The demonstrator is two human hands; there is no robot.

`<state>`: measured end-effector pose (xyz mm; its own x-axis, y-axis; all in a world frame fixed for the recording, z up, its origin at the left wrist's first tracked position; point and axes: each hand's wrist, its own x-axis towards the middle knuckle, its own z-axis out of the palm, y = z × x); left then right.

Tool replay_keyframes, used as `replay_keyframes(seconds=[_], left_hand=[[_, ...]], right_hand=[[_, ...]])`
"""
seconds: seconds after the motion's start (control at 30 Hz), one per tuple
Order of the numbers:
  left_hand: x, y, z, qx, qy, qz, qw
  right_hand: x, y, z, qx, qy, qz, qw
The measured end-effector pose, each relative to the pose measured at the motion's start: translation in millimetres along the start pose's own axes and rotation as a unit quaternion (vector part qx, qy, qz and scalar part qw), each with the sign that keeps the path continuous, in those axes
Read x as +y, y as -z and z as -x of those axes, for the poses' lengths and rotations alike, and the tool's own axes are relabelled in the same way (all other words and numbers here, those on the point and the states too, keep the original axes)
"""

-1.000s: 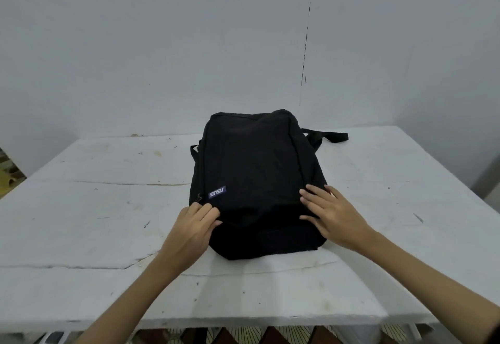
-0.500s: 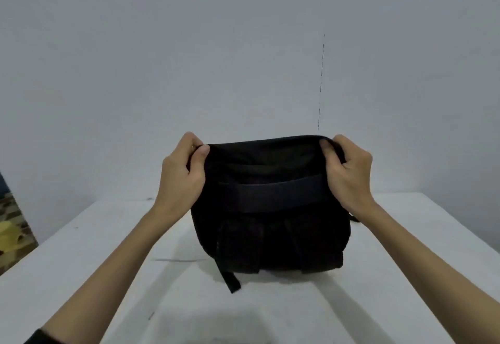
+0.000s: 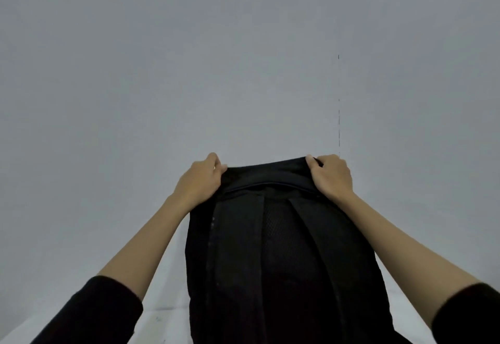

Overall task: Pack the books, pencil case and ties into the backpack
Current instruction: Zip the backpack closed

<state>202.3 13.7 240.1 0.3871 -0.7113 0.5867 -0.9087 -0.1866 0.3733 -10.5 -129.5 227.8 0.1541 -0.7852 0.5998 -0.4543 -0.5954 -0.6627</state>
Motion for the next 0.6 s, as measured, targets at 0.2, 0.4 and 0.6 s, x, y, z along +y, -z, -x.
replay_keyframes(seconds=[0.2,0.4,0.6], left_hand=[[17,1,0,-0.098,-0.100,0.181,0.974],[24,-2,-5,-0.154,-0.147,-0.043,0.976],[28,-9,-8,0.135,-0.236,-0.229,0.935]], right_hand=[[18,-16,-27,-0.009,-0.004,0.033,0.999],[13,-23,-27,-0.004,0.051,0.064,0.997],[-16,13,-9,-0.131,0.155,0.104,0.974]])
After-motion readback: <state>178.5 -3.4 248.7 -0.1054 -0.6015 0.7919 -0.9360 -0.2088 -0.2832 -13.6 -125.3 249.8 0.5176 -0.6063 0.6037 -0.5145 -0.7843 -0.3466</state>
